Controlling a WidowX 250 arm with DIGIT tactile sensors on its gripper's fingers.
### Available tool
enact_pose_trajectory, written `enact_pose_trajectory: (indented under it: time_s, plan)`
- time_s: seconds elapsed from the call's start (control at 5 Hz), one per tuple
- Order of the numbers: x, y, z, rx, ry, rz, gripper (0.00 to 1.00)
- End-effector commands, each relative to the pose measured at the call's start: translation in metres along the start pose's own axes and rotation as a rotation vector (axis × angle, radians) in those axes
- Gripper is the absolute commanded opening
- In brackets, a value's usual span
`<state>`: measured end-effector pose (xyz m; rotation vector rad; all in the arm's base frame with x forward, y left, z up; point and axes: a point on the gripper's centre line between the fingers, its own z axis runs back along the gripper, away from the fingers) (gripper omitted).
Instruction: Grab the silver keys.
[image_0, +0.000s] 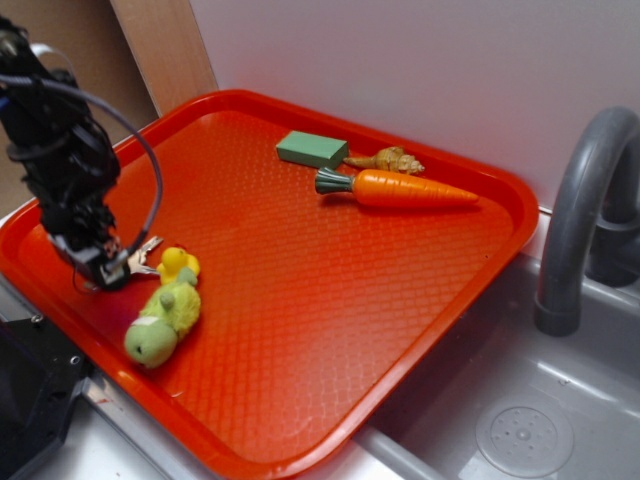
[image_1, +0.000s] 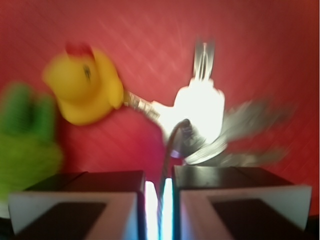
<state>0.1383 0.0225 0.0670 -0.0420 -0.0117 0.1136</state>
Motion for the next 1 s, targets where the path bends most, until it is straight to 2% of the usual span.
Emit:
enact_pose_trajectory:
  time_s: [0.0,0.2,0.4,0.6,0.8]
  plan:
    - [0.053,-0.022,0.101,-0.096,-0.125,-0.080,0.00]
    - [0.074,-0.035,0.146,-0.071,-0.157,-0.125,0.00]
    - [0.075,-0.022,0.155,-0.065,-0.161,-0.098,0.00]
    - [0.063,-0.023,0.176,-0.075,-0.155,-0.079,0.00]
    - [0.061,-0.032,0.185,-0.059,-0.106,-0.082,0.00]
